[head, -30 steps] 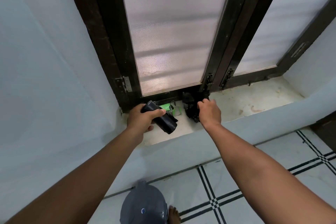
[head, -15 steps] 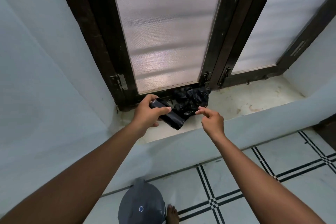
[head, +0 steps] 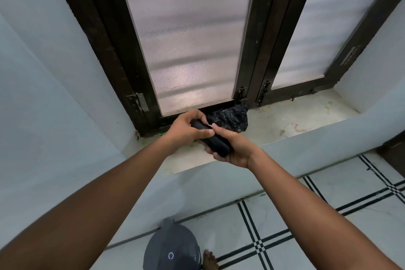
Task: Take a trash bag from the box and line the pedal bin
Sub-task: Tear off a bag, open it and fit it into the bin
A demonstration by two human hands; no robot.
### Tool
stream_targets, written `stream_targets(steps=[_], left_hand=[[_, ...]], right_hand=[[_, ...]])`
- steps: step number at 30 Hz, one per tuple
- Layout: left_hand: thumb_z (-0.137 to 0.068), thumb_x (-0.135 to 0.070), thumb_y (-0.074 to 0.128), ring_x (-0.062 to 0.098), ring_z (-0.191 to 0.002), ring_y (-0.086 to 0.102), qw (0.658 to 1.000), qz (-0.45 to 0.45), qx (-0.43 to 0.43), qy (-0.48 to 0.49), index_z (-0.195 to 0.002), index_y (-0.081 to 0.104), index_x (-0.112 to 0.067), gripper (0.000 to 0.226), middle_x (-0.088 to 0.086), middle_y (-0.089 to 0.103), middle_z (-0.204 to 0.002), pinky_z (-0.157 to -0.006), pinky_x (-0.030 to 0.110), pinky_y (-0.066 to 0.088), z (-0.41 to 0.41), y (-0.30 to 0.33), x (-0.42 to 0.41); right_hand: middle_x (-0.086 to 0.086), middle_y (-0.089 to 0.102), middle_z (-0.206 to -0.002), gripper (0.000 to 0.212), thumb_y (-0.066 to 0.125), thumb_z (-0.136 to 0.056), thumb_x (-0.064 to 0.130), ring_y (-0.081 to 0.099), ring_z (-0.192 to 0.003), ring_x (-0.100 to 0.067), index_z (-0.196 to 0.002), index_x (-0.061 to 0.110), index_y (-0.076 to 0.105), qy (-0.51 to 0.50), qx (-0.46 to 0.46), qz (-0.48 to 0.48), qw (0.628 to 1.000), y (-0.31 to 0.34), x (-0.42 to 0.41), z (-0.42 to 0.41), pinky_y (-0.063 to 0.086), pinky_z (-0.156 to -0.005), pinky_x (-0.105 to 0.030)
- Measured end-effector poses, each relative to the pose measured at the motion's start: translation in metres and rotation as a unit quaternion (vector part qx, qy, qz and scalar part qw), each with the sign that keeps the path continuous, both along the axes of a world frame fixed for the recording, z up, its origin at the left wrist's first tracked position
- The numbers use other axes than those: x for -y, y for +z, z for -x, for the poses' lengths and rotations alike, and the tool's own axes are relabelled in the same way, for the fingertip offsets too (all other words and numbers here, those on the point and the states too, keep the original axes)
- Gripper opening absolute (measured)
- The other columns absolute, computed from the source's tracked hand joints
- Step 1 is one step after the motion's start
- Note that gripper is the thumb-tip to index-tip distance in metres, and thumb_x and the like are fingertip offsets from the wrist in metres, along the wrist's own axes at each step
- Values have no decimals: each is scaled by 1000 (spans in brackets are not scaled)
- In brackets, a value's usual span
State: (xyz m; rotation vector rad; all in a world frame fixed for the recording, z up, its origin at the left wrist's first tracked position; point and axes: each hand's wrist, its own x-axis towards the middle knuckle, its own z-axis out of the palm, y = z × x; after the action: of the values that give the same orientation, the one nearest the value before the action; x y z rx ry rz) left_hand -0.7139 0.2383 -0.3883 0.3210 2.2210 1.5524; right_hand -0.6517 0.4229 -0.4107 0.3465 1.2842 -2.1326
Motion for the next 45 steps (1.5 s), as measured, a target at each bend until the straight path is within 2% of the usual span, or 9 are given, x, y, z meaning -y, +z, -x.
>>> stream_targets(steps=[6,9,15,24,27,31,35,39,45], left_hand=[[-90,-34,78,23,-103,71,997,-5,64,48,-93,68,-17,20,1,74,-108,-87,45,62,22,-5,-1],[-96,-26,66,19,-100,66,988,106,-33,111,-104,69,-27,8,0,70,-112,-88,43,61,35,-16,0],[-94,-36,56,30,-114,56,838,496,-176,-145,-120,64,-44,28,-3,50,-128,-83,43,52,56,-39,-12],[-86,-40,58,29,-94,63,767,578,-207,-186,-120,63,-21,39,4,54,-108,-75,42,57,64,-40,-8],[-84,-47,63,26,-95,63,782,561,-224,-153,-118,63,-21,42,1,59,-109,-75,40,58,60,-31,7],[-83,-51,71,22,-103,60,889,407,-209,-27,-122,69,-31,44,-4,54,-116,-77,34,50,46,-14,29],[-89,-37,63,19,-82,61,959,226,-134,104,-83,78,-16,27,8,69,-102,-70,31,44,31,-7,42],[-94,-36,61,18,-74,67,964,120,-35,234,-83,83,-22,29,1,76,-80,-70,37,57,18,-12,49],[-82,-23,83,15,-94,70,966,12,38,254,-86,83,-24,4,-6,78,-88,-90,43,62,15,-24,60]], right_hand=[[-15,68,-130,42,74,-89,7,73,-90,-32,-127,24,73,-148,-44,17,988,-13,-12,-7,62,-63,-20],[-18,70,-125,37,74,-89,7,73,-86,-34,-123,20,75,-186,-52,-9,981,-9,-17,-11,64,-65,-23],[-17,74,-115,30,72,-89,10,74,-78,-33,-117,19,78,-219,-54,-81,971,-8,-25,-16,61,-55,-23],[-16,76,-103,27,70,-90,10,74,-73,-34,-115,18,78,-221,-54,-88,970,-10,-26,-15,60,-53,-25],[-17,74,-108,28,68,-90,10,74,-72,-32,-116,17,78,-216,-47,-83,972,-8,-22,-10,61,-55,-25],[-14,69,-109,27,63,-93,13,70,-67,-28,-116,18,76,-217,-25,-40,975,1,-17,3,59,-51,-22],[-14,68,-107,24,62,-93,15,67,-61,-25,-112,20,77,-197,-16,-18,980,14,-8,23,56,-46,-20],[-15,70,-104,24,63,-92,16,67,-60,-24,-111,19,78,-143,-18,-33,989,28,8,38,56,-44,-20],[-19,69,-107,29,64,-91,14,65,-61,-23,-118,14,75,-61,-41,-60,995,39,19,53,57,-44,-21]])
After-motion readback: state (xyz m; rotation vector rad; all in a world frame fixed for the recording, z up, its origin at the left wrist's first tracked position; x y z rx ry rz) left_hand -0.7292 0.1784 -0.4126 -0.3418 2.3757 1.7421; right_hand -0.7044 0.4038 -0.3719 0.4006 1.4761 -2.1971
